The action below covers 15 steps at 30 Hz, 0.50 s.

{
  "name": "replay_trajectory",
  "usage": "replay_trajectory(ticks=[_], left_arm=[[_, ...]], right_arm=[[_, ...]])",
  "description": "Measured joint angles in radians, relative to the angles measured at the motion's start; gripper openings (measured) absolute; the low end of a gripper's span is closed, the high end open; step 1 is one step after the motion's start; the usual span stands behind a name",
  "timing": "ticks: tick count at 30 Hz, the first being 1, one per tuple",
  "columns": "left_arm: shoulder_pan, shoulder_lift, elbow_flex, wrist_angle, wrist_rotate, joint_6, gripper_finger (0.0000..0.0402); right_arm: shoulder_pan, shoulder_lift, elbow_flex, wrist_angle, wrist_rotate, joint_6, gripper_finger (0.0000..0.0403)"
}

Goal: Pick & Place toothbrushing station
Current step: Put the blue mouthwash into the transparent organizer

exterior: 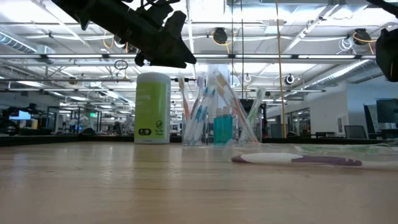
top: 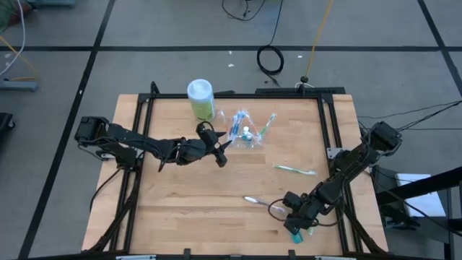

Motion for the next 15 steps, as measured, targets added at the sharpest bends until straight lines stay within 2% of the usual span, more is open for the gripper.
replay_trajectory(ticks=[4,15], left_arm=[[0.006,0.0,0.0,0.0,0.0,0.004,0.0195],[0.014,0.0,0.0,0.0,0.0,0.005,0.0195]], right_arm=[[0.013,0.004,0.0,-0.022,0.026,0.0,0.0155],[0.013,0.062,0.004,-0.036,0.002,-0.025,0.0155]])
